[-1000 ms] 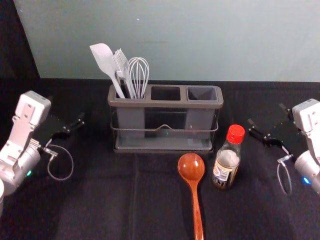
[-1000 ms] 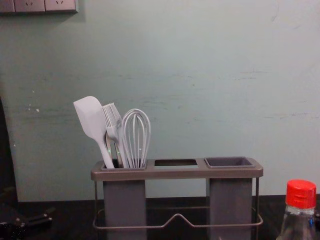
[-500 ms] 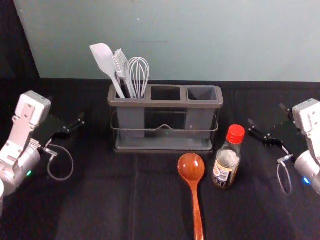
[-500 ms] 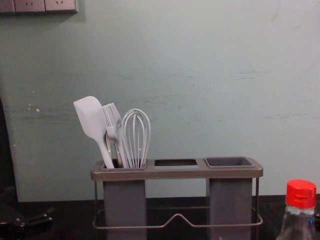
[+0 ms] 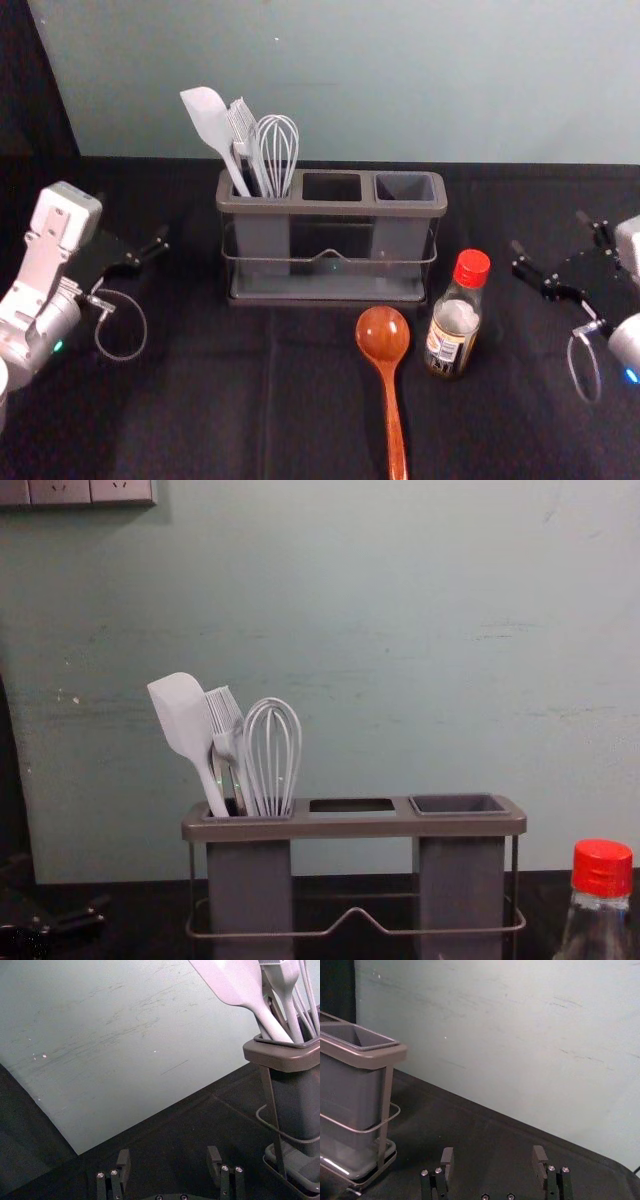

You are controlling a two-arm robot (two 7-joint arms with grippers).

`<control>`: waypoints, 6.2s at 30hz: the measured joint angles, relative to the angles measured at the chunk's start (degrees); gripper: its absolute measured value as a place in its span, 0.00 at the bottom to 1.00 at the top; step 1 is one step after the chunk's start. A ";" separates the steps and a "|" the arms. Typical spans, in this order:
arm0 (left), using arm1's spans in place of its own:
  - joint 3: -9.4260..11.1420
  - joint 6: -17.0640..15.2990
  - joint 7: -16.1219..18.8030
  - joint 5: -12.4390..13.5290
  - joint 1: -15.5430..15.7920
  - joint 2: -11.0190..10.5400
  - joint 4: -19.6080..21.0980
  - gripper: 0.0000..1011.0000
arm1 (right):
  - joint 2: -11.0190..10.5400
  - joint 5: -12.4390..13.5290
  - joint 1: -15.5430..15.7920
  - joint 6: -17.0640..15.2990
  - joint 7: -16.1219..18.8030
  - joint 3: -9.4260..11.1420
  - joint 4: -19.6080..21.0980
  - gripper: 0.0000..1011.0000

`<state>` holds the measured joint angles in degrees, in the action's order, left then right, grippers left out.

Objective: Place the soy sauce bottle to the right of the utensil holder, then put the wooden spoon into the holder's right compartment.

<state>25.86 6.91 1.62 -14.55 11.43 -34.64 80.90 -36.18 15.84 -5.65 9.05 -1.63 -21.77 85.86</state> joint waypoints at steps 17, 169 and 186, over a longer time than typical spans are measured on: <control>0.00 0.00 0.00 0.00 0.00 0.00 0.00 0.99 | -4.12 4.62 12.70 4.52 4.14 6.27 9.52 0.99; 0.00 0.00 0.00 0.00 0.00 0.00 0.00 0.99 | 3.86 12.75 13.52 -2.86 27.09 14.45 17.96 0.39; 0.00 0.00 0.00 0.00 0.00 0.00 0.00 0.99 | 3.79 12.81 11.35 -2.68 28.16 14.11 15.80 0.39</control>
<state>25.86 6.91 1.62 -14.55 11.43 -34.65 80.90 -32.39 28.66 5.70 6.37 26.53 -7.65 101.67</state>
